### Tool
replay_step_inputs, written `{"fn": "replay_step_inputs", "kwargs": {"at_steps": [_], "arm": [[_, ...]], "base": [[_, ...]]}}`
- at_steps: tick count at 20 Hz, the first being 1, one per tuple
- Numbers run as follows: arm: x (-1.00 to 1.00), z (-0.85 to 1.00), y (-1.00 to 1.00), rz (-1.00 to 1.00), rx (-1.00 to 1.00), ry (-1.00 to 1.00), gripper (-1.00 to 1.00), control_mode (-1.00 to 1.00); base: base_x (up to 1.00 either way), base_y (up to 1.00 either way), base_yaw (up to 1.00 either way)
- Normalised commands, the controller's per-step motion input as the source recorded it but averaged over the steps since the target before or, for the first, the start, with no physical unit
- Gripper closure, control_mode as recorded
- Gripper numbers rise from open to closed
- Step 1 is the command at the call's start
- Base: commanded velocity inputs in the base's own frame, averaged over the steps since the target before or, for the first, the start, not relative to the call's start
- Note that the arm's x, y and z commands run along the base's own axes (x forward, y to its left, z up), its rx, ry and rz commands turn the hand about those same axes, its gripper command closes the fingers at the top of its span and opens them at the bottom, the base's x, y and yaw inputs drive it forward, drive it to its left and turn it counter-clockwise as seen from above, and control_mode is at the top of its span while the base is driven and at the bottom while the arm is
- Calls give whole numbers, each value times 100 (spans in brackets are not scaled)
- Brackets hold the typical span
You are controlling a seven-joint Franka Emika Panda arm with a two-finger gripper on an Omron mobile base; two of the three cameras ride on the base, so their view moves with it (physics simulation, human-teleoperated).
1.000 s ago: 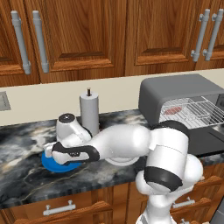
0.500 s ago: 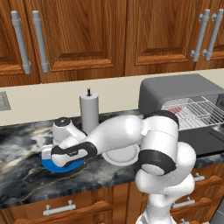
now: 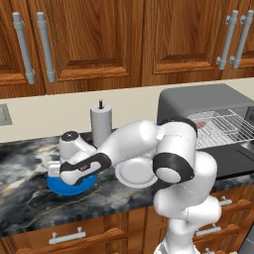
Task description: Open the toaster oven door. Place the bread on the top rack in the toaster oven and place the steak on the bottom rack.
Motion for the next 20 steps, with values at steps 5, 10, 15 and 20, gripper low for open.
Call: {"fn": "replay_step_inputs", "kwargs": {"at_steps": [5, 10, 15, 20], "arm": [[12, -17, 1, -4, -1, 1, -100, -100], [9, -7, 14, 0, -1, 0, -100, -100], [22, 0, 28, 0, -4, 0, -100, -100], [23, 5, 33, -1, -9, 0, -100, -100]], "base": [[0, 0, 0], [0, 0, 0], [0, 0, 0], [0, 0, 0]]}}
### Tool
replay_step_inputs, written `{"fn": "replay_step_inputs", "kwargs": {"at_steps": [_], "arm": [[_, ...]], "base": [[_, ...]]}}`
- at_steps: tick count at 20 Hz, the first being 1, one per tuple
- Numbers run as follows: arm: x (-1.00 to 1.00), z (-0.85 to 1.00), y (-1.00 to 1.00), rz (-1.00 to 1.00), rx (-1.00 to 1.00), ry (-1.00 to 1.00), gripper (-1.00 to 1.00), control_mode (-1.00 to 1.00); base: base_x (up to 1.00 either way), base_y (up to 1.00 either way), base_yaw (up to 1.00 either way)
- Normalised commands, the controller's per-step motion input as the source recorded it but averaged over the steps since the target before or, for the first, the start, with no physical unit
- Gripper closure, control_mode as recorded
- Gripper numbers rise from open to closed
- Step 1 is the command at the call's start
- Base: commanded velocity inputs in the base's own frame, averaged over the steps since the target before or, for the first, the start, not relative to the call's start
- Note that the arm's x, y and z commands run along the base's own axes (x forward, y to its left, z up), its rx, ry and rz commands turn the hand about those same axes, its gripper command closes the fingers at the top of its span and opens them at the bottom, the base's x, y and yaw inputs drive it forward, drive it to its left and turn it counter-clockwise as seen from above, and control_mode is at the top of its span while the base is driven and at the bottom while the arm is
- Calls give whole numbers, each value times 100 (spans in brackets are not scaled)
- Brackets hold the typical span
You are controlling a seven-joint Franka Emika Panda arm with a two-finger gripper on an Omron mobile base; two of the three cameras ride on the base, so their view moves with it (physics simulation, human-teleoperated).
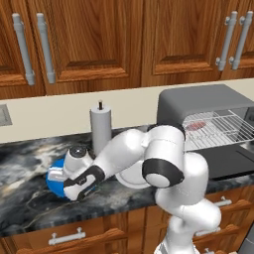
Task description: Open the toaster oven door. Place the bread on the top rack in the toaster oven and place the steak on the bottom rack.
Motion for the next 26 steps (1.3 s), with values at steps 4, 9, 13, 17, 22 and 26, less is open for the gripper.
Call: {"fn": "replay_step_inputs", "kwargs": {"at_steps": [4, 9, 13, 17, 22, 26], "arm": [[25, 18, 40, -3, -10, 2, -100, -100], [18, 22, 19, -4, -11, 10, -100, -100], [8, 19, 8, -4, -9, 11, -100, -100], [4, 7, 0, -6, -10, 7, -100, -100], [0, -1, -4, -9, -10, 0, -100, -100], [0, -7, -4, -11, -6, 0, -100, -100]], "base": [[0, 0, 0], [0, 0, 0], [0, 0, 0], [0, 0, 0], [0, 0, 0], [0, 0, 0]]}}
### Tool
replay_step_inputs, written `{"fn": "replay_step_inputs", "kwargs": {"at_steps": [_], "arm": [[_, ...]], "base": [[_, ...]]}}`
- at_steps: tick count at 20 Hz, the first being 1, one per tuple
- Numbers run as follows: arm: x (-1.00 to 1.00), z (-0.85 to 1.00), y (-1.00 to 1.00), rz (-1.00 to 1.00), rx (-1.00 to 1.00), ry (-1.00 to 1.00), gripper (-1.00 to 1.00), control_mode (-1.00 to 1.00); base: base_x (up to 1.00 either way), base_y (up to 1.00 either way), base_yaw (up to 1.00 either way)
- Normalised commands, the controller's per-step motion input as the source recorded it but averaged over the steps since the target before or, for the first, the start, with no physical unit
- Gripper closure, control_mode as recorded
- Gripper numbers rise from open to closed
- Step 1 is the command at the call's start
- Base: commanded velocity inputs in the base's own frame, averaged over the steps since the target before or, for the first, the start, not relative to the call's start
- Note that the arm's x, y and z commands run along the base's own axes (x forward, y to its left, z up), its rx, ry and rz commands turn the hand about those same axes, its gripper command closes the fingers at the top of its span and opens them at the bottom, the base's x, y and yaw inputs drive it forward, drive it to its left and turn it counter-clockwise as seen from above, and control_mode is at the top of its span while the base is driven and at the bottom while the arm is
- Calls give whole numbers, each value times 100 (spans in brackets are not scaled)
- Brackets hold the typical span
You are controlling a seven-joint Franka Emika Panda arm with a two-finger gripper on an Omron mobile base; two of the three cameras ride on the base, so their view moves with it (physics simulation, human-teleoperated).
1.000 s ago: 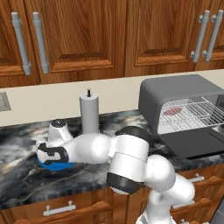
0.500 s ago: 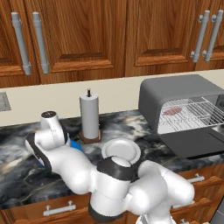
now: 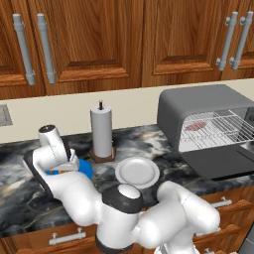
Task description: Open the toaster oven door. Place the bread on the top rack in the toaster oven and place the steak on the bottom rack.
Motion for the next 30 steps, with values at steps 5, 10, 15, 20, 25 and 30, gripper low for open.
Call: {"fn": "replay_step_inputs", "kwargs": {"at_steps": [5, 10, 15, 20, 25, 30], "arm": [[0, -15, -12, -10, -2, 0, -100, -100], [1, -18, -11, -9, 0, 1, -100, -100], [5, -17, -2, -6, 0, 0, -100, -100], [14, -10, 2, -4, 0, 2, -100, -100], [17, -3, 8, -4, -3, 3, 100, -100], [-4, 0, -1, -3, -1, 0, 100, -100]], "base": [[0, 0, 0], [0, 0, 0], [0, 0, 0], [0, 0, 0], [0, 0, 0], [0, 0, 0]]}}
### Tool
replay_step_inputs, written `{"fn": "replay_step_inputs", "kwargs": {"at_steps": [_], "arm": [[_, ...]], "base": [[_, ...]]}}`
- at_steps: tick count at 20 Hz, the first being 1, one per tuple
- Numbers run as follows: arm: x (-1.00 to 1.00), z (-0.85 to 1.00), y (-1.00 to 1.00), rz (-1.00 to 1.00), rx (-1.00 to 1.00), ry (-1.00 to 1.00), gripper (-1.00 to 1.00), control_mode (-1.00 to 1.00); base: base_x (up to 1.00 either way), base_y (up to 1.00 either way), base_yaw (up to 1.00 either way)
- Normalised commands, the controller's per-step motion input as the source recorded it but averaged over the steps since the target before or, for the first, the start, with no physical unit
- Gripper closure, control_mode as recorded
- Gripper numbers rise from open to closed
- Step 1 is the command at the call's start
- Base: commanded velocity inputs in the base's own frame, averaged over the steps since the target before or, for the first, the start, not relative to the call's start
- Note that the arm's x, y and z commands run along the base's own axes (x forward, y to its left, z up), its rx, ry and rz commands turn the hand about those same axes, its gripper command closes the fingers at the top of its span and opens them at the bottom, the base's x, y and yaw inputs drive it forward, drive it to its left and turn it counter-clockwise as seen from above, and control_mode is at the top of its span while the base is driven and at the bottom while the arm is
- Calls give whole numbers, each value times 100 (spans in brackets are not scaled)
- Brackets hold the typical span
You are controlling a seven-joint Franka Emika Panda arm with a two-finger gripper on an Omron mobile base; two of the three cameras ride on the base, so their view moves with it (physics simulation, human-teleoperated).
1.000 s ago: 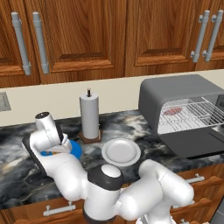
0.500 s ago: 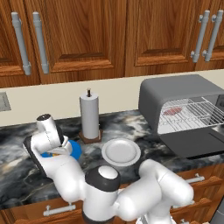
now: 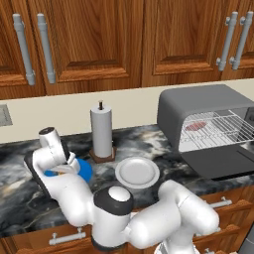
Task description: Open the toaster oven door. Place the bread on the top rack in the toaster oven and place the steak on the bottom rack.
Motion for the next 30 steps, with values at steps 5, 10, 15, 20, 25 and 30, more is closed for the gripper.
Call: {"fn": "replay_step_inputs", "kwargs": {"at_steps": [5, 10, 15, 20, 25, 30], "arm": [[-30, 24, -24, 0, 0, 0, 100, -100], [-49, 31, -50, 2, 5, -7, 100, -100], [-60, 33, -61, 7, 9, -17, 100, -100], [-62, 31, -63, 7, 11, -17, 100, -100], [-56, 31, -64, 16, 9, -16, 100, -100], [-46, 36, -62, 12, 11, -8, 100, -100]], "base": [[0, 0, 0], [0, 0, 0], [0, 0, 0], [0, 0, 0], [0, 0, 0], [0, 0, 0]]}}
